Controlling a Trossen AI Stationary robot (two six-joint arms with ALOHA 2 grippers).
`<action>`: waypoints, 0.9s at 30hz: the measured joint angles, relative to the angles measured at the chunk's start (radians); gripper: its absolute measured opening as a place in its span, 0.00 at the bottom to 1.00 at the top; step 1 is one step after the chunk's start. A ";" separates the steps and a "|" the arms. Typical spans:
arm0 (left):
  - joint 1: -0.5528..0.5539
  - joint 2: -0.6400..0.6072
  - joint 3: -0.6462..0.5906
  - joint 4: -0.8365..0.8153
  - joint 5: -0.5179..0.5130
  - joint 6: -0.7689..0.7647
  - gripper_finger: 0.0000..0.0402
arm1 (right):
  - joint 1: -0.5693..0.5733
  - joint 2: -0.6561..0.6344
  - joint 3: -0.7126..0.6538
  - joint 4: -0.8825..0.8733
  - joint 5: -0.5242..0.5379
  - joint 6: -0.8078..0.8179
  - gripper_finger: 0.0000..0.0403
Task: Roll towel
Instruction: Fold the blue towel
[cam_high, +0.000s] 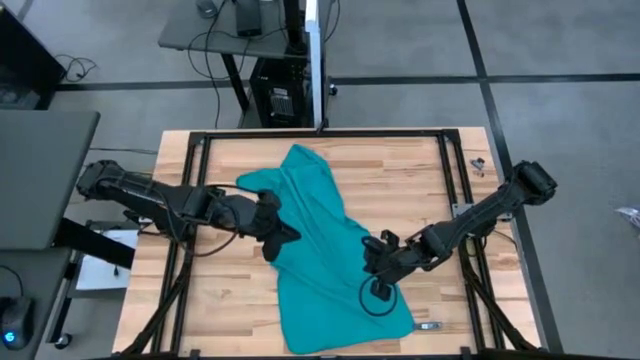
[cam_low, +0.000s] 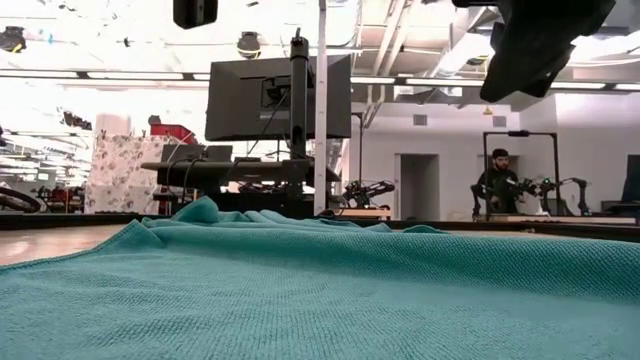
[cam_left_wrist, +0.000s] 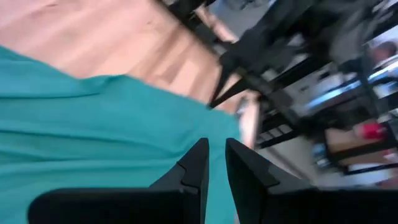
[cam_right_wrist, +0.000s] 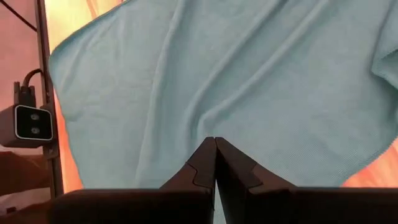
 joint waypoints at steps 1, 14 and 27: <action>-0.001 0.000 0.000 0.010 -0.002 0.000 0.10 | -0.006 0.000 0.000 -0.005 0.000 0.000 0.00; 0.032 0.001 0.000 -0.194 0.002 -0.013 0.10 | -0.116 0.000 0.001 -0.011 -0.018 0.004 0.00; 0.032 0.001 -0.364 -0.170 0.067 -0.161 0.10 | -0.539 0.254 0.002 0.240 -0.120 -0.146 0.00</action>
